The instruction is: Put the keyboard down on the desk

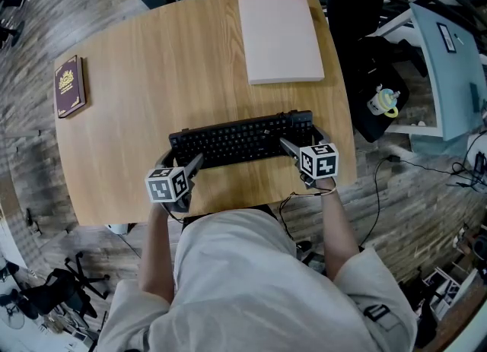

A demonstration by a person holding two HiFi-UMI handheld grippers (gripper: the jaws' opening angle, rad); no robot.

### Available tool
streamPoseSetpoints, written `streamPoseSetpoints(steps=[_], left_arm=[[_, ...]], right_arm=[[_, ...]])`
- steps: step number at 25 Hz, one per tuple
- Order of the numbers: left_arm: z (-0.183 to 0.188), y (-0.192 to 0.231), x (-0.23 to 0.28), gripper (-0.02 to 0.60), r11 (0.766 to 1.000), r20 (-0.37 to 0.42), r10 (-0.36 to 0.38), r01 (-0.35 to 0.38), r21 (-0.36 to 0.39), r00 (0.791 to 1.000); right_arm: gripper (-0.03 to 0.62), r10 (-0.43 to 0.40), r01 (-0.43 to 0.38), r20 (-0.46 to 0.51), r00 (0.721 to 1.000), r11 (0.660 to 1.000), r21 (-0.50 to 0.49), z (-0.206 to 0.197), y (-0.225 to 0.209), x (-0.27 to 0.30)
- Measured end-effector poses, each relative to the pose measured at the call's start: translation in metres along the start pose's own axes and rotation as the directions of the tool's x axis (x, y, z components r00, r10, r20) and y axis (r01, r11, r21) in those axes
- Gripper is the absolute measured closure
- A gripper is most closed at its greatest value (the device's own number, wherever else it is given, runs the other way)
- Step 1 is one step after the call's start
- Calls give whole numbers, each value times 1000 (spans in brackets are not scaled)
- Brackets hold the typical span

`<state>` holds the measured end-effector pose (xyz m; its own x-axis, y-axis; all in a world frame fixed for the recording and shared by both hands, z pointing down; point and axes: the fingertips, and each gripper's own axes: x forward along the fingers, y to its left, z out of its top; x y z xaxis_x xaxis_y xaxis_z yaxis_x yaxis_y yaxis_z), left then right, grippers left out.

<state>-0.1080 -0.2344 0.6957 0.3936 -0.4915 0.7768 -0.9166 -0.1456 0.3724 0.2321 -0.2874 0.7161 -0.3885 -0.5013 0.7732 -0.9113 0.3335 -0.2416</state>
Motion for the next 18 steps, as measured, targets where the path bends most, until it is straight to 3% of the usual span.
streamPoseSetpoints(steps=[18], left_arm=[[-6, 11, 8, 160, 998, -13, 21, -22, -56, 1000]], right_arm=[[108, -5, 4, -38, 999, 1000, -5, -1, 2, 10]])
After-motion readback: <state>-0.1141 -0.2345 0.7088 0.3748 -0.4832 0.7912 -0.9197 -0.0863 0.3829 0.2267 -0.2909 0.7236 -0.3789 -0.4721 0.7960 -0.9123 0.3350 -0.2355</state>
